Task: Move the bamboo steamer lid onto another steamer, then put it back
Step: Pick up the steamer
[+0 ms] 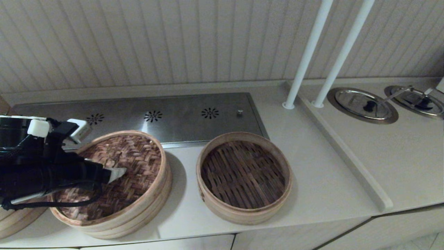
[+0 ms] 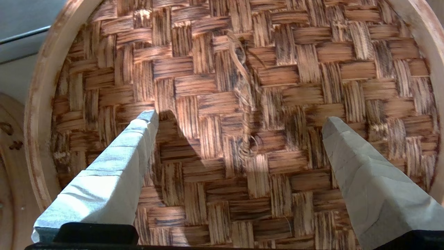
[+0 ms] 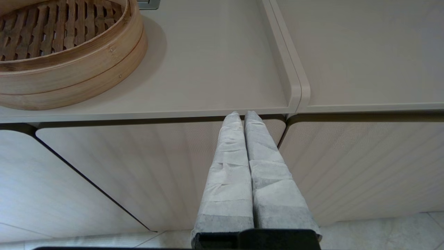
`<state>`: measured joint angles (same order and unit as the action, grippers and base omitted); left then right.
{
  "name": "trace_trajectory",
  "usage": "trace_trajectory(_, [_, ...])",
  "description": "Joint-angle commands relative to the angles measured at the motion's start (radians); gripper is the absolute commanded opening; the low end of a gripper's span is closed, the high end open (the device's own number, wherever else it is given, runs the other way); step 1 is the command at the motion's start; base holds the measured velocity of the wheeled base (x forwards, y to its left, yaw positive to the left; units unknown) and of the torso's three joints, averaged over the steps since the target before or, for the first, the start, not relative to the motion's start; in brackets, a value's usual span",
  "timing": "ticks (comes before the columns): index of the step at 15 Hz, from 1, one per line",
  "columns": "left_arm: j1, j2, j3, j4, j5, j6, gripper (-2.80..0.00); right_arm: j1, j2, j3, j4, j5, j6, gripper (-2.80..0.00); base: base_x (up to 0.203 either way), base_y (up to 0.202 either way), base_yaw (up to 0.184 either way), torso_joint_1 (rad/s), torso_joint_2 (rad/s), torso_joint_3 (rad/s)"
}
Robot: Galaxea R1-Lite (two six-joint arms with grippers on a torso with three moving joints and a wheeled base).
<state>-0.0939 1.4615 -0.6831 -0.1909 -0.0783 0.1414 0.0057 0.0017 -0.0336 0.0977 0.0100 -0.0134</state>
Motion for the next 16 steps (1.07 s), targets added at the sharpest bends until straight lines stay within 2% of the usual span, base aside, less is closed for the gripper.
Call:
trace_trajectory(1, [-0.006,0.000,-0.001,-0.002,0.000,0.001,0.00,0.000,0.001,0.000,0.001,0.001,0.000,-2.80,0.000,0.000,0.000,0.000,0.00,0.000])
trace_trajectory(3, [-0.007,0.002,-0.001,0.001,0.002,0.001,0.00,0.000,0.001,-0.001,0.001,0.001,0.000,-2.80,0.000,0.000,0.000,0.000,0.00,0.000])
trace_trajectory(4, [-0.007,0.002,-0.001,-0.001,0.014,0.003,-2.80,0.000,0.000,-0.002,0.001,0.001,0.000,-2.80,0.000,0.000,0.000,0.000,0.00,0.000])
trace_trajectory(11, [-0.017,0.002,-0.055,0.005,0.023,-0.003,-2.80,-0.001,-0.002,-0.001,0.001,0.001,0.000,-2.80,0.000,0.000,0.000,0.000,0.00,0.000])
trace_trajectory(16, [-0.024,0.014,-0.043,-0.004,0.026,-0.003,-2.80,-0.001,0.000,-0.002,0.001,0.001,0.000,-2.80,0.000,0.000,0.000,0.000,0.00,0.000])
